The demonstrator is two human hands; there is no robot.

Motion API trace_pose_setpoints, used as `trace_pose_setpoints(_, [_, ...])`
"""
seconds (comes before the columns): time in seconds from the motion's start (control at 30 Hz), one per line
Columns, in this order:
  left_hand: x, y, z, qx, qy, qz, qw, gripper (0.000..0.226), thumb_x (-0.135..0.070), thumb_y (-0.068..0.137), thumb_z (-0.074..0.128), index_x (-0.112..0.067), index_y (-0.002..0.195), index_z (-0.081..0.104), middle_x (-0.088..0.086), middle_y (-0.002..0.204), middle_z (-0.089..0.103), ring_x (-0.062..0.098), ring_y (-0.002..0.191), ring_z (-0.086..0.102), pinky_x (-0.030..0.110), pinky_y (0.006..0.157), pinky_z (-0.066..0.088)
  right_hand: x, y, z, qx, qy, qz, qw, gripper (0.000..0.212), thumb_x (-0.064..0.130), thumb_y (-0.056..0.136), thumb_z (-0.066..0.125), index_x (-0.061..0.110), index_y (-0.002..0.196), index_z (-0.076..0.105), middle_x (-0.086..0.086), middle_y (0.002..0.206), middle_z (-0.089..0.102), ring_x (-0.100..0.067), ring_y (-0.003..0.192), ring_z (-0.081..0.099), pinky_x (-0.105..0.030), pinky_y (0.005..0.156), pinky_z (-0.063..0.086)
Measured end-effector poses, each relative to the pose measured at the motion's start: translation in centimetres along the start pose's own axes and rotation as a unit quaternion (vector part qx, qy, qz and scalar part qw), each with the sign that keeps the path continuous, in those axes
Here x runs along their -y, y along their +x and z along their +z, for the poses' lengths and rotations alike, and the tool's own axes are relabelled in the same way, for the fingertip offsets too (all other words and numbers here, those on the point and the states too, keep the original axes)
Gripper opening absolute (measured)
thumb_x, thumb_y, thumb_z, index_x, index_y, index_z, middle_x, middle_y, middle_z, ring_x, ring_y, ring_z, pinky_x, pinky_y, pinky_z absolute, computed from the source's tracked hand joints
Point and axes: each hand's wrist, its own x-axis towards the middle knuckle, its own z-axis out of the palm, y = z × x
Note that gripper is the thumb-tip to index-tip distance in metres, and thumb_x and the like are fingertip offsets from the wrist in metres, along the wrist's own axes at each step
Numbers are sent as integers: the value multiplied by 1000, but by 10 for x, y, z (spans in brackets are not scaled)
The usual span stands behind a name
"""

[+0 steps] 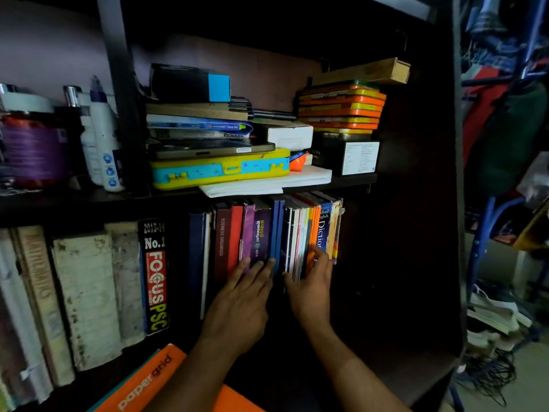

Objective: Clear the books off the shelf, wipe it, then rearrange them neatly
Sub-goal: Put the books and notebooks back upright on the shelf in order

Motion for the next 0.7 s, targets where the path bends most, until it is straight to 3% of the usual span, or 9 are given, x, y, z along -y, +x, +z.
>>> trace_pose_setpoints(0.07, [-1, 0, 1, 3, -3, -8, 1000, 71, -33, 76, 58, -4, 140, 57, 14, 156, 44, 27, 143, 46, 50, 126, 5, 1, -1, 1, 12, 5, 12, 1000, 95, 11, 79, 84, 37, 148, 25, 14, 153, 22, -21, 145, 33, -54, 107, 49])
trace_pose_setpoints(0.17, [-3, 1, 4, -20, 0, -10, 1000, 73, -32, 77, 56, -5, 144, 44, 14, 158, 38, 27, 145, 42, 50, 127, 0, 1, 0, 0, 6, 16, 22, 1000, 93, 13, 79, 84, 30, 150, 26, 8, 154, 24, -22, 144, 36, -52, 105, 50])
trace_pose_setpoints(0.3, [-5, 2, -1, 26, 26, 5, 999, 68, -31, 75, 61, -6, 138, 59, 16, 152, 49, 31, 138, 51, 51, 126, 1, 0, 2, -5, -4, 16, 23, 1000, 86, 16, 78, 86, 28, 146, 34, 7, 153, 36, -17, 143, 38, -38, 109, 43])
trace_pose_setpoints(0.37, [-8, 7, -12, 53, 49, 14, 997, 58, -31, 80, 62, -8, 134, 64, 17, 145, 56, 33, 131, 56, 53, 123, 3, 0, 2, -6, -7, 23, 24, 999, 85, 16, 76, 87, 31, 143, 36, 8, 152, 39, -16, 142, 40, -39, 109, 44])
trace_pose_setpoints(0.5, [-11, 34, -38, 32, 95, 5, 995, 47, -25, 100, 46, -11, 146, 45, 15, 151, 43, 32, 133, 46, 51, 117, 17, 1, 1, -5, -9, 37, 24, 999, 82, 12, 77, 86, 30, 141, 37, 8, 149, 40, -15, 140, 41, -51, 109, 47])
trace_pose_setpoints(0.6, [-8, 48, -54, 0, 105, -5, 994, 40, -22, 99, 44, -13, 138, 50, 14, 145, 46, 32, 130, 46, 50, 111, 24, 1, 1, -5, -7, 36, 12, 999, 83, 10, 78, 85, 27, 142, 36, 6, 148, 38, -14, 138, 40, -50, 110, 47])
trace_pose_setpoints(0.7, [2, 52, -65, -37, 129, -9, 991, 41, -27, 89, 58, -18, 129, 60, 12, 141, 52, 30, 133, 46, 53, 112, 22, 7, 1, -4, -3, 20, 21, 1000, 86, 10, 76, 86, 28, 143, 35, 4, 149, 31, -15, 139, 36, -46, 111, 45])
